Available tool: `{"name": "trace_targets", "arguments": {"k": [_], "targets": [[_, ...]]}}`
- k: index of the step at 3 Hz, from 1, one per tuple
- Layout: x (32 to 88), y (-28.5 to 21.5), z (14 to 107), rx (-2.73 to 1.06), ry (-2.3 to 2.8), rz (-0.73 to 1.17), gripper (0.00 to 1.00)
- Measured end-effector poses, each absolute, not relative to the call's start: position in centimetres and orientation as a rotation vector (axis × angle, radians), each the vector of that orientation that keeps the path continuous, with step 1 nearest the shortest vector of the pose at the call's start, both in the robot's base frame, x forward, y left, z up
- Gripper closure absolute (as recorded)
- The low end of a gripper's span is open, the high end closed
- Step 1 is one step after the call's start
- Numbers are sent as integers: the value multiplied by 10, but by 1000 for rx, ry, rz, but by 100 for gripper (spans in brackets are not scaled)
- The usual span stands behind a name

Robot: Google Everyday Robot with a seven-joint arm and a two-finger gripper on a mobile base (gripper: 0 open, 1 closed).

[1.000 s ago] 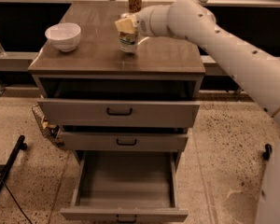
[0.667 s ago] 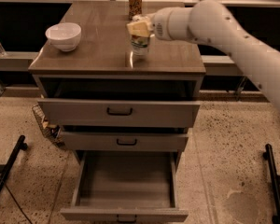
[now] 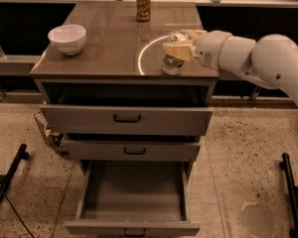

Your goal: Place 7up can into bottom drawer

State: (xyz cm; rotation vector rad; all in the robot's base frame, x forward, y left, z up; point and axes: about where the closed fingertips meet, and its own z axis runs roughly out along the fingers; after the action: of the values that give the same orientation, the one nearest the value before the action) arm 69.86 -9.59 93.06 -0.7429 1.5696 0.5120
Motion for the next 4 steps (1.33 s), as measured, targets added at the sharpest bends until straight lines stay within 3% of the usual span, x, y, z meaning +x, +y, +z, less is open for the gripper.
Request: {"name": "trace_targets", "arguments": {"k": [2, 4], "targets": [[691, -100, 941, -771, 1521, 476, 100], [683, -112, 956, -822, 1455, 628, 100]]}}
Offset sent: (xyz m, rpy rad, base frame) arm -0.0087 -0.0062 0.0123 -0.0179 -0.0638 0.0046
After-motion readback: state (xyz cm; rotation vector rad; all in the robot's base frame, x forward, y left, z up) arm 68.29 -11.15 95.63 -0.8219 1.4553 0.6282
